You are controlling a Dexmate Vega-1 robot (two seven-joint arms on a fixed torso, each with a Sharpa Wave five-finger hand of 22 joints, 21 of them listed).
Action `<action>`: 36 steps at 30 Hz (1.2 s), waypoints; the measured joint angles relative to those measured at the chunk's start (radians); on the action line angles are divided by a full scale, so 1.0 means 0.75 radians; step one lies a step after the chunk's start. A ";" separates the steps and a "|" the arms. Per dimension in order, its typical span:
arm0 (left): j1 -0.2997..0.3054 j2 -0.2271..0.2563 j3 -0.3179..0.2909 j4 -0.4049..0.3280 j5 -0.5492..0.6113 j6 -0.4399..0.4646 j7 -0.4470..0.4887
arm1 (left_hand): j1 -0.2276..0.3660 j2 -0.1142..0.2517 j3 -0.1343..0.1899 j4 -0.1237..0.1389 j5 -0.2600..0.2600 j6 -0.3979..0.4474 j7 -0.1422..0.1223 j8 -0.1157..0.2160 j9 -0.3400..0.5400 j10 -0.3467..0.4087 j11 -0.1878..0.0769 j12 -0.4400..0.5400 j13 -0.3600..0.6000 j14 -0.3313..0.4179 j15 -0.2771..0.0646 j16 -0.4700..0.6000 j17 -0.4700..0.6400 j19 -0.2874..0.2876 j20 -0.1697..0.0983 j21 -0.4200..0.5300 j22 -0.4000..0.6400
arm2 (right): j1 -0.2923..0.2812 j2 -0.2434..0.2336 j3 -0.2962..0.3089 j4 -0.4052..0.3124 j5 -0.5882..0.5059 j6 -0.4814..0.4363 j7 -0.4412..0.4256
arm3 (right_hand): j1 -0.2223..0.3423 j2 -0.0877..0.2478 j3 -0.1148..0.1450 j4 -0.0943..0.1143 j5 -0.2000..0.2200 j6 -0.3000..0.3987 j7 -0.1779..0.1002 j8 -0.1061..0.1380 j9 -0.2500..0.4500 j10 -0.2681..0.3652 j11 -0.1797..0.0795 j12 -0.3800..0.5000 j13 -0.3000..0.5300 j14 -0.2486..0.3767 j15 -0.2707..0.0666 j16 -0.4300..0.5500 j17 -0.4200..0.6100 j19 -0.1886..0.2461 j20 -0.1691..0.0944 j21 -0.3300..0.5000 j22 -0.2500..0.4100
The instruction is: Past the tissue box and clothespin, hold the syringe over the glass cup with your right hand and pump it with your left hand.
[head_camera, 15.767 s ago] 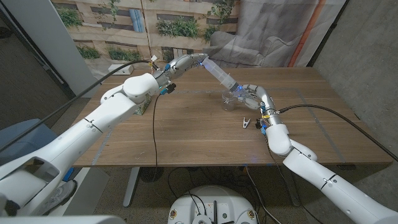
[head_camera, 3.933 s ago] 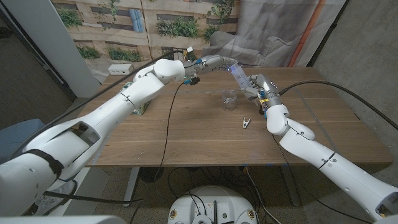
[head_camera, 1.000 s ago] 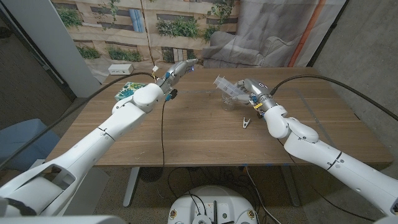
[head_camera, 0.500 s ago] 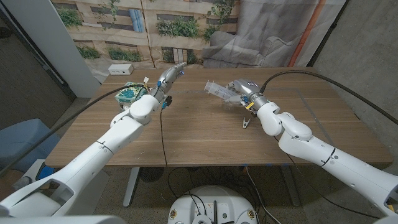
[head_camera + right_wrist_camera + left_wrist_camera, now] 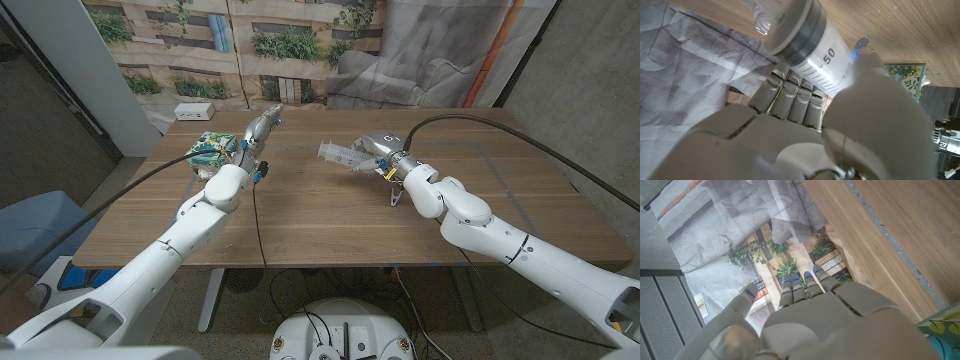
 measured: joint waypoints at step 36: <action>0.029 -0.165 -0.027 0.394 -0.075 -0.349 0.046 | 0.007 0.007 0.000 -0.011 -0.005 0.007 -0.007 0.000 0.000 0.007 0.007 0.000 0.000 0.000 0.000 0.000 0.003 0.002 0.003 0.000 0.000 | 0.039 0.092 -0.117 0.159 -0.204 0.164 0.100 | 0.000 0.000 0.004 -0.004 -0.001 -0.004 -0.013 -0.004 0.004 -0.034 -0.034 0.002 0.000 -0.038 0.014 -0.011 0.006 -0.033 0.009 -0.017 -0.006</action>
